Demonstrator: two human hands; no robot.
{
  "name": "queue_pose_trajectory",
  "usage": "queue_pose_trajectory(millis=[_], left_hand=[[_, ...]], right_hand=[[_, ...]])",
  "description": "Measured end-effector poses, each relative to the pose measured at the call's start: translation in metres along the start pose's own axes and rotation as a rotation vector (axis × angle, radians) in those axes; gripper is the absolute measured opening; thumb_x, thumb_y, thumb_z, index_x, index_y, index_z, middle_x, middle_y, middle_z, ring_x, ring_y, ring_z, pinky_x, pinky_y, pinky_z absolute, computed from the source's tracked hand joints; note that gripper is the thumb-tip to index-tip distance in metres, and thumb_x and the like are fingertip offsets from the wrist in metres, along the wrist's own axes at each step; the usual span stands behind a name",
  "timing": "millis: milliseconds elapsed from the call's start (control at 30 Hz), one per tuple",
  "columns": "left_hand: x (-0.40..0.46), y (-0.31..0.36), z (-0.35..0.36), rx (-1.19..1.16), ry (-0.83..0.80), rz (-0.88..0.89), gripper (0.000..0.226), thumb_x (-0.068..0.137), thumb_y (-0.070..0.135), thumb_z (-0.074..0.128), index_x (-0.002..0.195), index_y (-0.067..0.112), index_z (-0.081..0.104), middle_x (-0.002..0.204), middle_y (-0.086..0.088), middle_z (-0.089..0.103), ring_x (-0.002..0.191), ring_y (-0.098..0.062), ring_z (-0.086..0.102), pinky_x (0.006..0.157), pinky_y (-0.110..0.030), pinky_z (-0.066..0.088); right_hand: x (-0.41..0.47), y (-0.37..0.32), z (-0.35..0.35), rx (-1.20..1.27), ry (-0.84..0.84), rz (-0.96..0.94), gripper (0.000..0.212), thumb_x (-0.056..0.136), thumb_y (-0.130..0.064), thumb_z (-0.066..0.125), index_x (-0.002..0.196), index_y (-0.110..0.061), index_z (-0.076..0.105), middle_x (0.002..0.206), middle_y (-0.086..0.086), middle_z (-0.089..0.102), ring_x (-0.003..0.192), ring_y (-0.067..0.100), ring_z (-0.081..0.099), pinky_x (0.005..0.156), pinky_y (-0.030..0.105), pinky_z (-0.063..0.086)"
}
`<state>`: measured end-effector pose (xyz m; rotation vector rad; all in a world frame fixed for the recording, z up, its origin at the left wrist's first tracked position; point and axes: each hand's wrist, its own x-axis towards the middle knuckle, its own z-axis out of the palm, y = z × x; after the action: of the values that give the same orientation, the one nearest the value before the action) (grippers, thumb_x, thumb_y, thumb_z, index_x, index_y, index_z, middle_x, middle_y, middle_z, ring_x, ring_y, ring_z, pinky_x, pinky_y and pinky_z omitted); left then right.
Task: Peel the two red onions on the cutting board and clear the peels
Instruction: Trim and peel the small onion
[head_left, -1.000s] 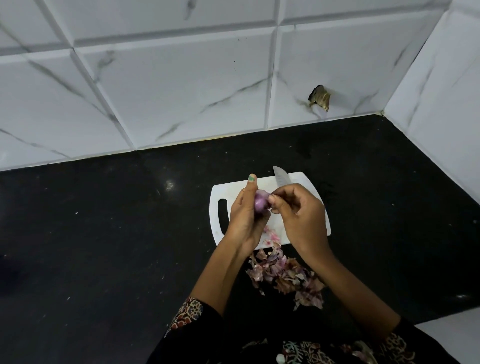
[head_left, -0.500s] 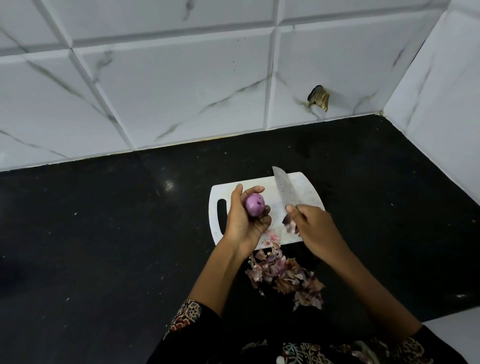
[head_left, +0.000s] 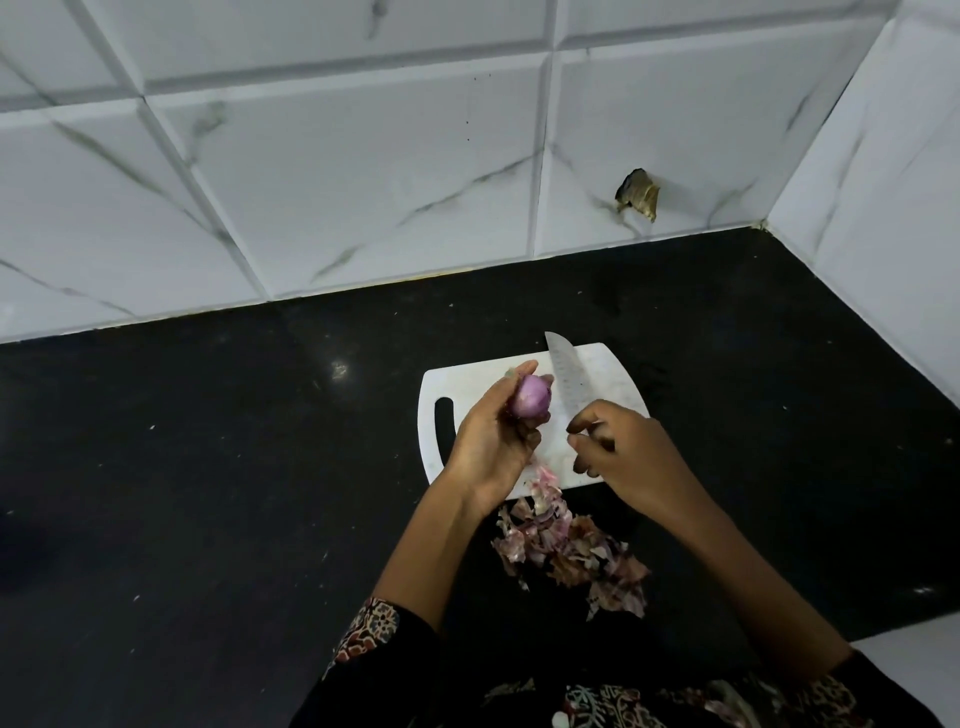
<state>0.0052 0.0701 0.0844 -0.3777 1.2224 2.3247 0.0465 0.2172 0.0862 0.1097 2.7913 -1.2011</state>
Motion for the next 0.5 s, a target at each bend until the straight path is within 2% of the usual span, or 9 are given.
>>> queue_pose_trajectory(millis=[100, 167, 233, 300, 400, 500], left_hand=[[-0.001, 0.000, 0.003, 0.149, 0.060, 0.053, 0.032, 0.092, 0.046, 0.052, 0.095, 0.018, 0.068, 0.088, -0.001, 0.070, 0.062, -0.008, 0.051, 0.056, -0.019, 0.040], [-0.003, 0.001, 0.005, 0.220, 0.090, 0.086, 0.043, 0.081, 0.059, 0.052, 0.088, 0.019, 0.067, 0.078, -0.002, 0.064, 0.059, -0.009, 0.047, 0.050, -0.019, 0.036], [-0.005, 0.000, 0.006, 0.278, 0.109, 0.114, 0.055, 0.068, 0.070, 0.048, 0.082, 0.019, 0.065, 0.070, -0.002, 0.055, 0.058, -0.010, 0.044, 0.052, -0.024, 0.033], [-0.006, -0.002, 0.007, 0.300, 0.103, 0.125, 0.065, 0.064, 0.077, 0.041, 0.083, 0.019, 0.064, 0.070, -0.005, 0.051, 0.064, -0.014, 0.044, 0.054, -0.027, 0.031], [-0.005, -0.002, 0.007, 0.343, 0.043, 0.116, 0.074, 0.074, 0.082, 0.026, 0.089, 0.018, 0.061, 0.076, -0.009, 0.047, 0.070, -0.018, 0.040, 0.057, -0.027, 0.029], [-0.006, -0.001, 0.008, 0.393, 0.007, 0.141, 0.068, 0.091, 0.069, 0.011, 0.079, 0.017, 0.054, 0.057, 0.004, 0.050, 0.055, -0.011, 0.036, 0.052, -0.025, 0.027]], right_hand=[[0.000, -0.003, -0.003, -0.005, 0.055, -0.058, 0.016, 0.083, -0.017, 0.066, 0.093, -0.028, 0.060, 0.087, -0.008, 0.057, 0.072, 0.006, 0.056, 0.067, 0.022, 0.044], [0.000, -0.010, -0.004, 0.103, 0.112, -0.116, 0.020, 0.082, -0.016, 0.067, 0.098, -0.028, 0.060, 0.097, -0.008, 0.054, 0.080, 0.005, 0.056, 0.069, 0.013, 0.044], [-0.003, -0.021, -0.006, 0.248, 0.161, -0.182, 0.020, 0.085, -0.015, 0.066, 0.101, -0.025, 0.062, 0.100, -0.008, 0.059, 0.083, 0.003, 0.057, 0.069, 0.012, 0.047], [-0.005, -0.032, -0.006, 0.329, 0.181, -0.245, 0.022, 0.086, -0.013, 0.066, 0.105, -0.023, 0.062, 0.100, -0.009, 0.062, 0.084, 0.004, 0.059, 0.068, 0.014, 0.049], [-0.005, -0.037, -0.003, 0.319, 0.205, -0.316, 0.023, 0.084, -0.012, 0.068, 0.105, -0.019, 0.065, 0.101, -0.007, 0.062, 0.084, 0.008, 0.062, 0.066, 0.016, 0.050], [-0.003, -0.037, 0.000, 0.267, 0.248, -0.345, 0.018, 0.081, -0.013, 0.072, 0.099, -0.013, 0.069, 0.094, -0.004, 0.062, 0.085, 0.009, 0.062, 0.067, 0.013, 0.048]])
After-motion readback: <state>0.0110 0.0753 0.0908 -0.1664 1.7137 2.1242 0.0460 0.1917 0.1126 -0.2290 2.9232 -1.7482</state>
